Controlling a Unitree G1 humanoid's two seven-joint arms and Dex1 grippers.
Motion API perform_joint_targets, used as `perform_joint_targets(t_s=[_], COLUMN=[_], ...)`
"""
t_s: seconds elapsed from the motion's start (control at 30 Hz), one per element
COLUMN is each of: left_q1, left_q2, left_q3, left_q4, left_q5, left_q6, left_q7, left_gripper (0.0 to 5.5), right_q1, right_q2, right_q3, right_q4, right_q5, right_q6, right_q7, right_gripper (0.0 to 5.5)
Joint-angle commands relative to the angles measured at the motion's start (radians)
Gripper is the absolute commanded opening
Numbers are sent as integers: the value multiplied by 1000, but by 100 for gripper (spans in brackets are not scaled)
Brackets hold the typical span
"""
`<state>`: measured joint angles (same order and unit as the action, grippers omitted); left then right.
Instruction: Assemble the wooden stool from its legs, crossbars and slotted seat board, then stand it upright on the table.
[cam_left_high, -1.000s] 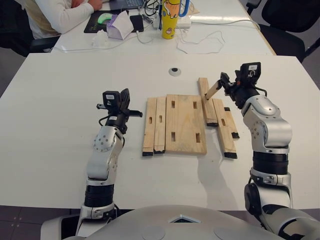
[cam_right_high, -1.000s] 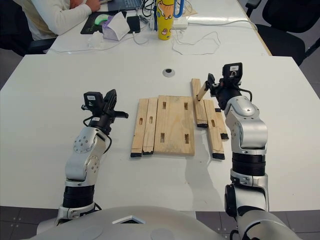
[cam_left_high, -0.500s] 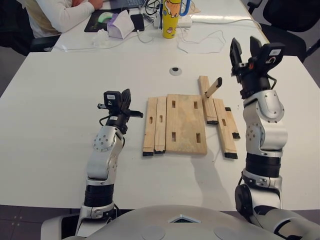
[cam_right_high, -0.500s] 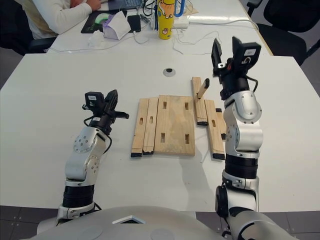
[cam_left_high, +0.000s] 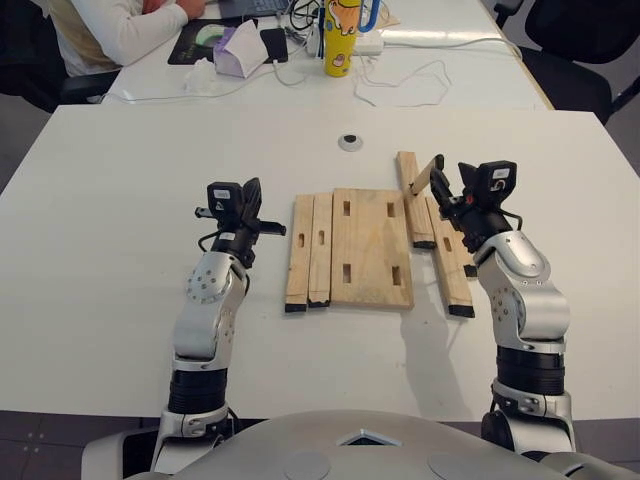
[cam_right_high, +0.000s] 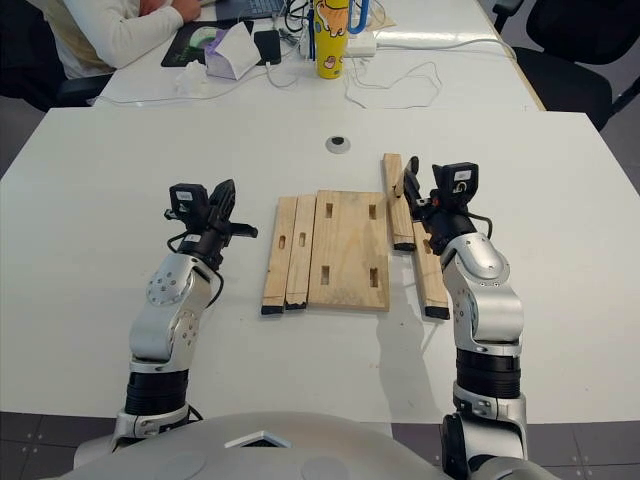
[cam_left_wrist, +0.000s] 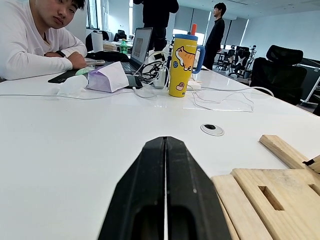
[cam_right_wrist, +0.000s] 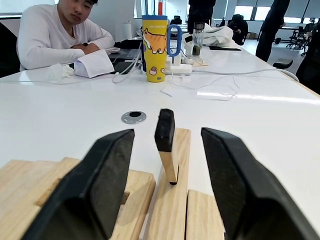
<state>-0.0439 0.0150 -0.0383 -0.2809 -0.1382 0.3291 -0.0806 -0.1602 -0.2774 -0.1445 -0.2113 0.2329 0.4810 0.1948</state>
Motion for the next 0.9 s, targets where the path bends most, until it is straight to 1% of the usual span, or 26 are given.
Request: perform_joint_targets(t_s=[0.03,0.2,0.23,0.27,0.4,0.63,0.77,0.9], left_q1=[-18,-27,-29,-31,-39,-43,-46,-43], left_q2=[3,5,5,5,6,11,12,14], left_q3=[-6,-8,-7,-8,-8,-5,-3,-5], left_q4=[13,22,24,24,29,31,34,31], left_q5=[4,4,3,3,2,2,4,7], left_q6=[10,8,9,9,8,7,6,6], left_q7=[-6,-9,-10,-10,-14,-20,-22,-22], left_gripper=[0,0,0,0,0,0,0,0], right_q1=[-59,-84,-87,-88,-84,-97,-101,-103], right_q2=[11,25,28,32,44,56,53,22], right_q3=[15,27,26,23,14,16,12,-10], right_q4=[69,141,154,166,200,218,215,152], right_q5=[-27,-46,-50,-55,-66,-64,-63,-45], right_q6=[-18,-53,-61,-76,-115,-133,-128,-60], right_q7=[-16,-14,-19,-27,-44,-46,-45,-36], right_gripper=[249,249,230,223,156,51,44,44])
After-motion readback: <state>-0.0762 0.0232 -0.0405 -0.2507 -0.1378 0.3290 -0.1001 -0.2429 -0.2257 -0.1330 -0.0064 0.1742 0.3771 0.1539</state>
